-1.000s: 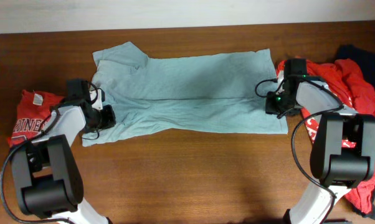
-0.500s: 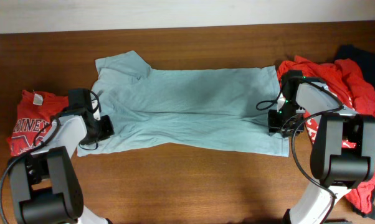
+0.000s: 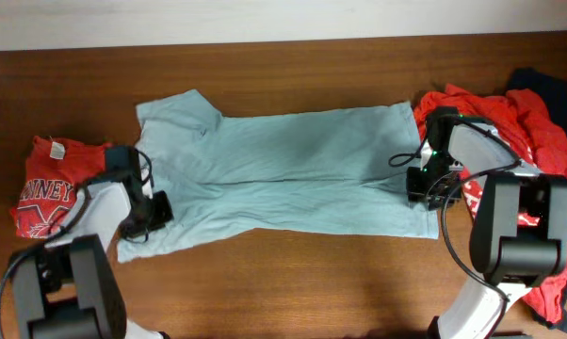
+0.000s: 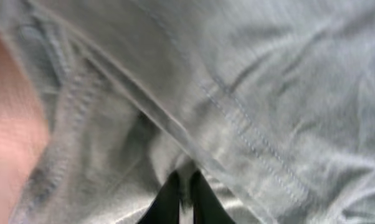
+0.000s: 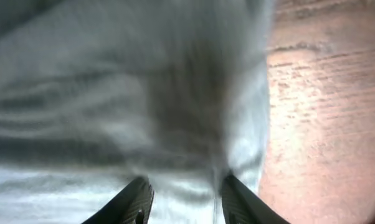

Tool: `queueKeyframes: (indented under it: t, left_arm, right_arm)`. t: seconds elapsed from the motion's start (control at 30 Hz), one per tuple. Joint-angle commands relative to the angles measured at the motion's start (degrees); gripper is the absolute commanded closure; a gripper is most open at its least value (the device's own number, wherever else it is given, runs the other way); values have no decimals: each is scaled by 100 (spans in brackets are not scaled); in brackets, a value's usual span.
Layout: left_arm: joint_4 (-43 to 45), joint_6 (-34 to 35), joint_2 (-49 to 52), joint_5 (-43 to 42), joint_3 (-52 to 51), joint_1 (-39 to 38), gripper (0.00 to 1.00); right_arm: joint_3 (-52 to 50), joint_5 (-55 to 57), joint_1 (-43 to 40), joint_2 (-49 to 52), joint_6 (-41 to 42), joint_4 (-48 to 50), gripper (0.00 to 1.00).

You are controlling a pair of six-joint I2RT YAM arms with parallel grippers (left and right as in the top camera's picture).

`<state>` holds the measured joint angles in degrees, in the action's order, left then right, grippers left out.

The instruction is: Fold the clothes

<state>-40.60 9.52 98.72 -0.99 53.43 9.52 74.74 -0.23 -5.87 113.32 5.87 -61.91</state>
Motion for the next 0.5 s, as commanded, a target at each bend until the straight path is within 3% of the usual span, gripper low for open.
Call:
queueKeyframes:
  t: [0.0,0.03,0.07,0.1,0.27,0.47]
  left_arm:
    - [-107,-42,-1040,-229,-122,37,69]
    - [-94,-39,-1499,-229,-76,37,46]
    - [-52,-39,-1700,-227,-63,37,31]
    - [28,-55,-1899,-225,-61,37,24]
    - [861,-337,-2599,-229,-50,39,24]
    - [1268,-461,-2076,-533,457,39,26]
  right_arm:
    - [678,68,-20,-1001,57,-35,52]
    - [820,68,-20,-1250,57,-52,52]
    - [859,68,-20,-1329,57,-55,52]
    - [903,70,-20,-1460,55,-50,52]
    - [966,70,-20,-2085,55,-74,50]
    - [966,70,-20,-2253,39,-254,49]
